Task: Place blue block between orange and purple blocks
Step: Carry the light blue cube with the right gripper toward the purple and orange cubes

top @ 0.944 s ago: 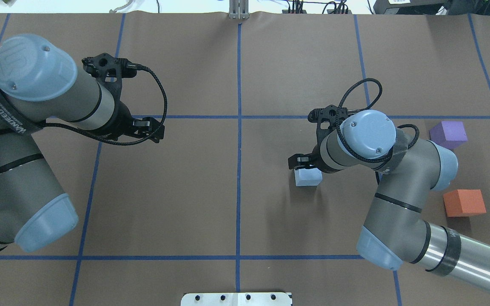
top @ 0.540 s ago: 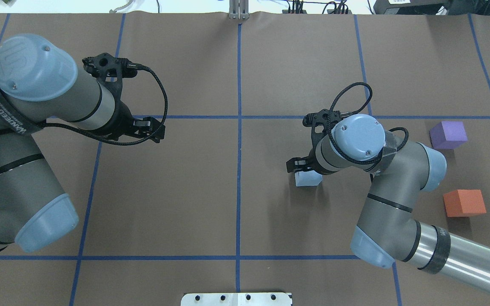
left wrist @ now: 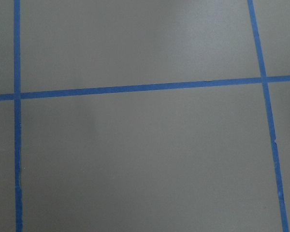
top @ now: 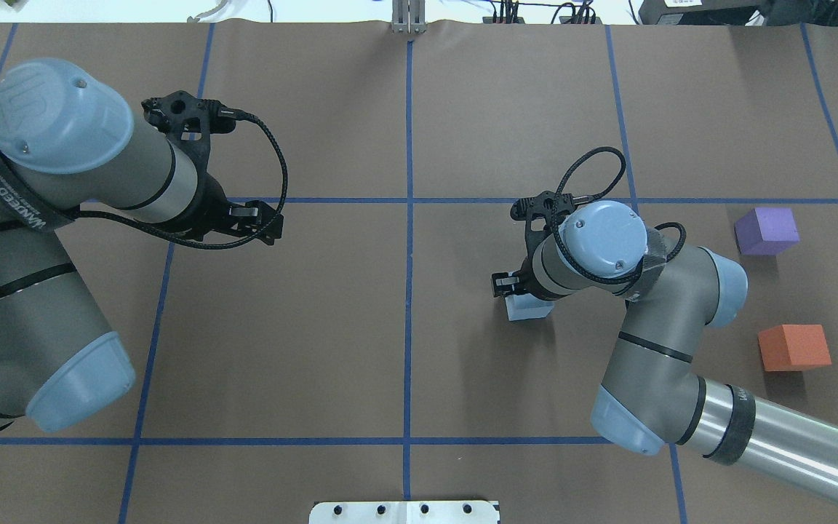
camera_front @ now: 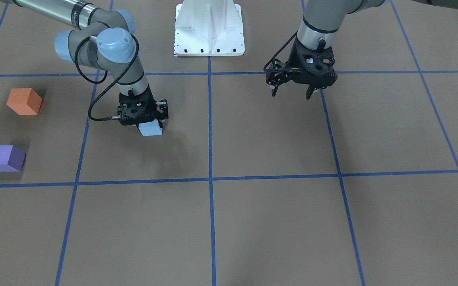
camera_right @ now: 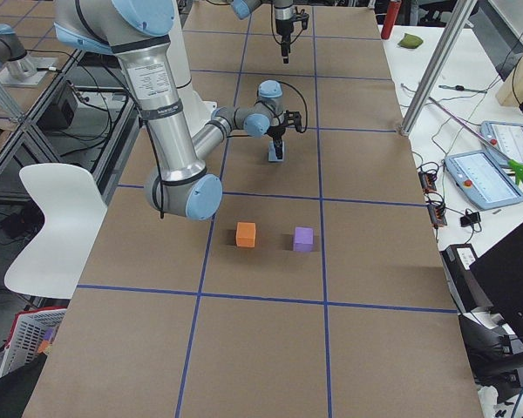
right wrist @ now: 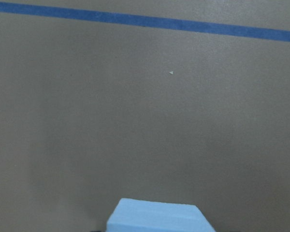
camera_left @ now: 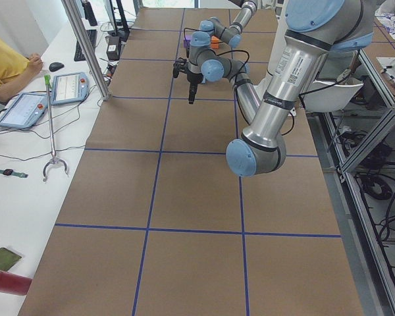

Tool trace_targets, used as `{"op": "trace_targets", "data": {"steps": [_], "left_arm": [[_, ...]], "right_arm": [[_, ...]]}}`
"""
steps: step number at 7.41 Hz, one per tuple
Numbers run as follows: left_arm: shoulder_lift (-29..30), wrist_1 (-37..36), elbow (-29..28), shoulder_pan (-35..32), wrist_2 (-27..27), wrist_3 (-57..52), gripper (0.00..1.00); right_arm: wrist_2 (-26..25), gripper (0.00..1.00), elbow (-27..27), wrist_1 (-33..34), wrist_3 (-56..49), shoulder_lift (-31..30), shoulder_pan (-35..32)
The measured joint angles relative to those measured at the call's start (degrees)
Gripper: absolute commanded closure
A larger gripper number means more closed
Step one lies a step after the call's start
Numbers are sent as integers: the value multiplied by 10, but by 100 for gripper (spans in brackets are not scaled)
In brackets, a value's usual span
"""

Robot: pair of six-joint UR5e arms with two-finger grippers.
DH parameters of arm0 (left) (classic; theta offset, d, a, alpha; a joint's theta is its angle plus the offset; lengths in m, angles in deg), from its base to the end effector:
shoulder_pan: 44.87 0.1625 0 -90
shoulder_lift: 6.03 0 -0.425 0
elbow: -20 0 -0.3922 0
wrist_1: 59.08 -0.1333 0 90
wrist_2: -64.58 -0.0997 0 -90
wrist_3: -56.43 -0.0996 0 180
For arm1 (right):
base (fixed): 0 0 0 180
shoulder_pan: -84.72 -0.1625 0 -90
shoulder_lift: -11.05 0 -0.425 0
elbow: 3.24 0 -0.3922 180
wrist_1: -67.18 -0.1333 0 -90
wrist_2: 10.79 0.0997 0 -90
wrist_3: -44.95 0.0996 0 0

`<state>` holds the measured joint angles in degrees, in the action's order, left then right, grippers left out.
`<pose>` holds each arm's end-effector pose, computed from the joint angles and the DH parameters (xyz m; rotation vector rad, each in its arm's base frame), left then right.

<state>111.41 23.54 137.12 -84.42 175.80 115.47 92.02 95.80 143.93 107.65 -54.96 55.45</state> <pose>0.3692 -0.4310 0.2101 0.1845 0.8651 0.0124 -0.5045 -0.4103 0.3321 0.1950 -0.8082 -0.0579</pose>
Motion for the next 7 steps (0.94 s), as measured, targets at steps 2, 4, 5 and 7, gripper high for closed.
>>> {"op": "trace_targets", "data": {"steps": [2,4,5,7], "left_arm": [[1,0,0,0,0,3,0],[1,0,0,1,0,8,0],[1,0,-1,1,0,14,0],[2,4,-1,2,-1,21,0]], "right_arm": [[15,100,27,-1,-11,-9,-13],[76,100,86,3,-37,-72,-83],[98,100,112,1,-61,-128,-121],[122,100,138,-52,-119,-259,-181]]}}
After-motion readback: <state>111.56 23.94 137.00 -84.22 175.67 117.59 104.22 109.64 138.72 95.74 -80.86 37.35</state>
